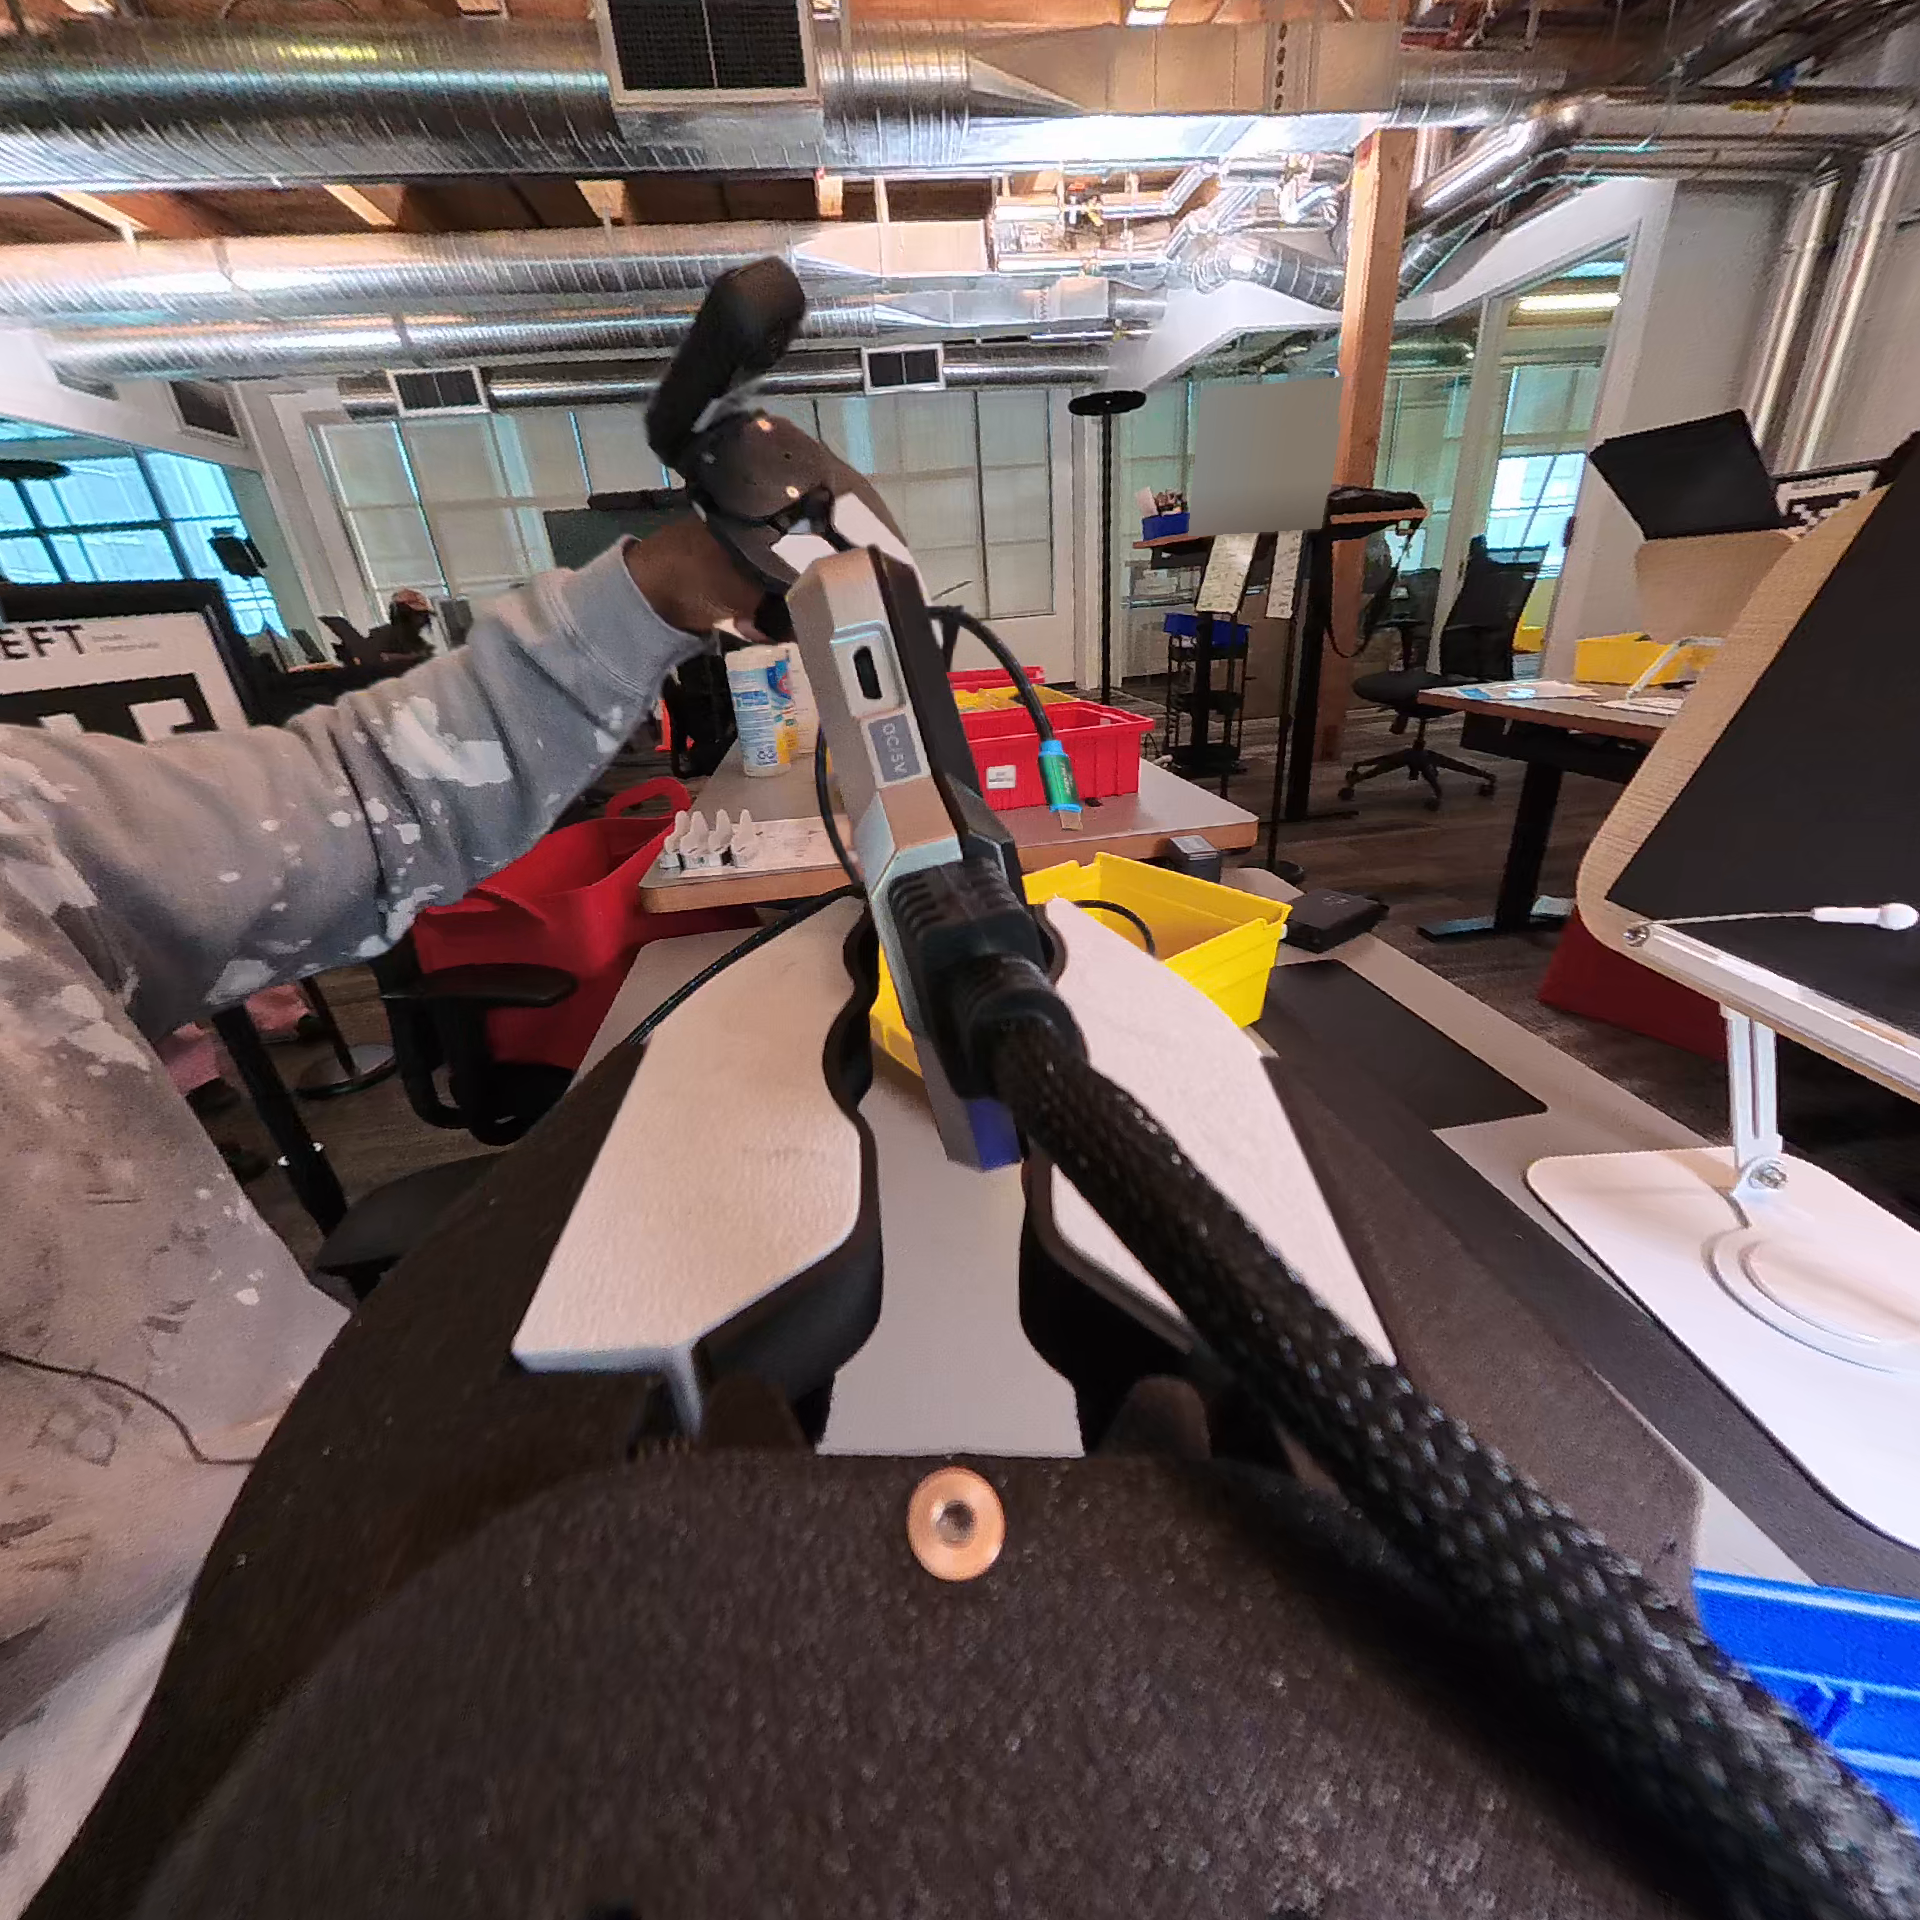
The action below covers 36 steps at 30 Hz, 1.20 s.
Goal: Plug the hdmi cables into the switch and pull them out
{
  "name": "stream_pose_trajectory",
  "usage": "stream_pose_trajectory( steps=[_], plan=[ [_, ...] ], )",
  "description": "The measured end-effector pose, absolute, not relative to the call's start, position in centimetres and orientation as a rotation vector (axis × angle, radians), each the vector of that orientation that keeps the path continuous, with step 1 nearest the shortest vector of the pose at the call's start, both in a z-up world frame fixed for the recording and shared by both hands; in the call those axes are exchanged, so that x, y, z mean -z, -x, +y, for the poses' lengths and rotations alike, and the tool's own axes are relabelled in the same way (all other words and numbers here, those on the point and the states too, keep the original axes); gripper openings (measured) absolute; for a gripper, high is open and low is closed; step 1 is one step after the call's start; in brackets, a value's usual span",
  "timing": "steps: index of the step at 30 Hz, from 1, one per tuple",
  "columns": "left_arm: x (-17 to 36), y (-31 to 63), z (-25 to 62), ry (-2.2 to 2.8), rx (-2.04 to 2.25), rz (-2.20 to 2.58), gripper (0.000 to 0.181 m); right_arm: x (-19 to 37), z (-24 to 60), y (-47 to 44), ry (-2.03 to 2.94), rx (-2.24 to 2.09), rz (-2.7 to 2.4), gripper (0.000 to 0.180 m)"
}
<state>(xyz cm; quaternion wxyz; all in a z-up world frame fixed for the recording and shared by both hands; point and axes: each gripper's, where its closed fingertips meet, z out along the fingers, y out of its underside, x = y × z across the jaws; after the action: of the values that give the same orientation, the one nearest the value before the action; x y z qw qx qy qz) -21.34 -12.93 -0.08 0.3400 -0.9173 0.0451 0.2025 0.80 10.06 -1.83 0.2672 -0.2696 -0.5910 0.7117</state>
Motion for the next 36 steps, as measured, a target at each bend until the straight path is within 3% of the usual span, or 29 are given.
stream_pose_trajectory(
  steps=[1,7,13,22,27,30,36],
  plan=[
    [0.7,20.0,-12.1,2.354,-0.391,0.106,0.007,1.9,10.0,-1.2,0.707,-1.928,-1.609,0.026],
    [7.5,13.1,-6.8,2.152,0.319,0.019,0.006,2.4,9.9,-3.8,0.562,-1.934,-1.706,0.027],
    [16.3,11.0,-3.1,2.083,0.628,-0.074,0.006,2.3,10.9,-4.2,0.567,-1.959,-1.672,0.027],
    [22.3,13.5,-1.5,2.215,0.453,-0.120,0.006,3.1,11.6,-3.3,0.609,-1.967,-1.664,0.027],
    [22.2,15.7,-1.5,2.259,0.061,-0.074,0.023,3.3,11.6,-3.2,0.600,-1.990,-1.662,0.027],
    [22.3,12.3,-1.0,2.247,0.188,-0.008,0.027,3.4,11.6,-3.2,0.588,-2.019,-1.660,0.027],
    [27.1,3.4,-0.9,2.370,0.452,0.210,0.035,3.5,11.7,-3.1,0.586,-2.070,-1.645,0.028]
  ],
)
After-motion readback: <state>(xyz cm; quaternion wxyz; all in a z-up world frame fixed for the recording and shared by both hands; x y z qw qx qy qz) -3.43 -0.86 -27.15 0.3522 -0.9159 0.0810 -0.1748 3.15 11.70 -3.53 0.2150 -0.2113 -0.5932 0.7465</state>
